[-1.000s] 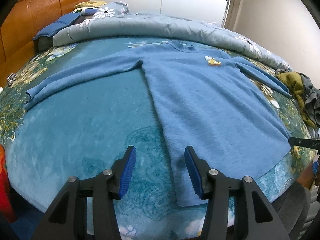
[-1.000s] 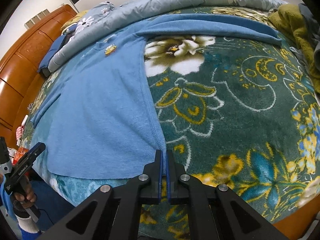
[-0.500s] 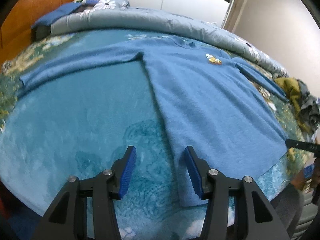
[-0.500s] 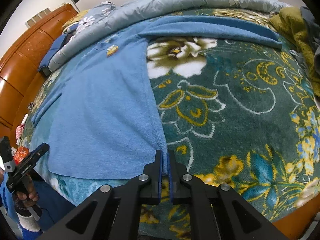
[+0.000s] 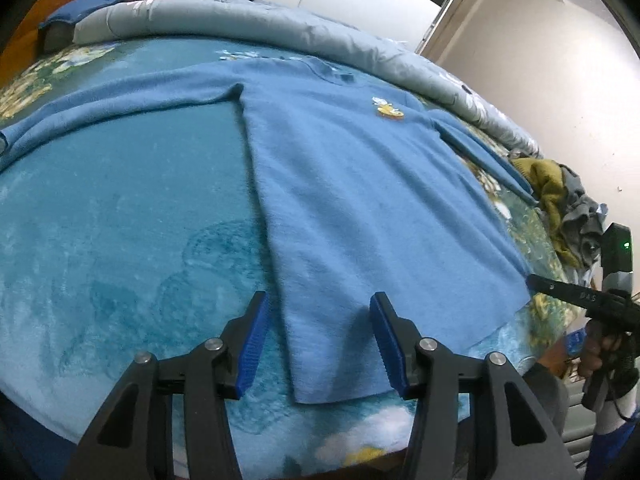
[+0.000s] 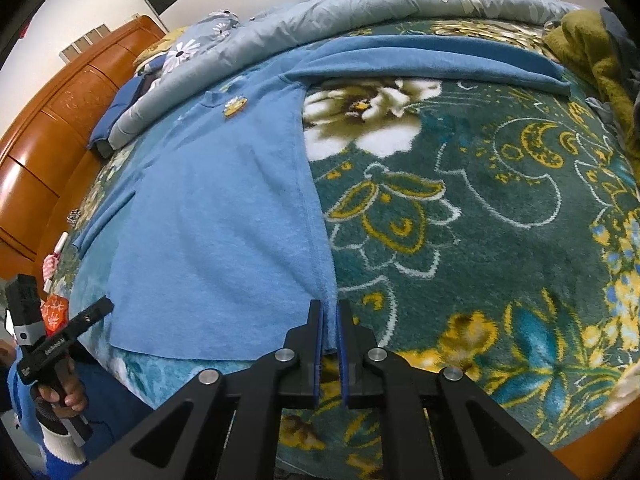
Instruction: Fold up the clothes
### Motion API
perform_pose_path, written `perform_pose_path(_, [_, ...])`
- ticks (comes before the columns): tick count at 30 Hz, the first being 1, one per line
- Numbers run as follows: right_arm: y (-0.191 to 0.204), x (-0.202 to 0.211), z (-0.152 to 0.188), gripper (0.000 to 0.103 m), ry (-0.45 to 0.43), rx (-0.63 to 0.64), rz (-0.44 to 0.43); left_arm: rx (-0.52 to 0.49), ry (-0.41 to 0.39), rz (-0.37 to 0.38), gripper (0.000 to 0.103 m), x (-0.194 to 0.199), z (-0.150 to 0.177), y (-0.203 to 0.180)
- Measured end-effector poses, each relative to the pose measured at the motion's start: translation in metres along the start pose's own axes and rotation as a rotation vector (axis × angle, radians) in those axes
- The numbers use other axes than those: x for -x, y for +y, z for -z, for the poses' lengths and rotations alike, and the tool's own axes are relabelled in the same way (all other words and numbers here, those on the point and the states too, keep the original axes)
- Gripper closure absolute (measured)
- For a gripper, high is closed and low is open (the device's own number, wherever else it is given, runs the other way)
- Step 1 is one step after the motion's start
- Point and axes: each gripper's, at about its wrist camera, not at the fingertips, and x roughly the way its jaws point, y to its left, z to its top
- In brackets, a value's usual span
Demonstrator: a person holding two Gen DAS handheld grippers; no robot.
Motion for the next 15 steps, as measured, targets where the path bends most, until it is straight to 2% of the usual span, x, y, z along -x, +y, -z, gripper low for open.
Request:
perform_pose_path(5, [-0.001,0.002,-0.003,0.094,-0.023,-0.011,-0.033,0.094,0.011,0.064,0.062,0.004,0.004,0.01])
perform_pose_path(6, [-0.002,0.001,-0.004,0.094,-0.024,-0.013,-0.039,0.108,0.011,0.057,0.068,0.004,0.005,0.011])
perform_pose_path(9, [-0.003,-0.002,-0.004,0.094,-0.019,-0.018,-0.052,0.144,0.012,0.023,0.098,0.001,0.006,0.014])
perform_pose_path(14, [-0.005,-0.003,-0.001,0.094,-0.013,-0.027,-0.077,0.13,-0.037,-0.028,0.1,0.013,0.005,0.004])
perform_pose_path(15, [-0.005,-0.002,0.0,0.098,-0.016,-0.03,-0.082,0.127,-0.049,-0.039,0.1,0.017,0.005,0.003])
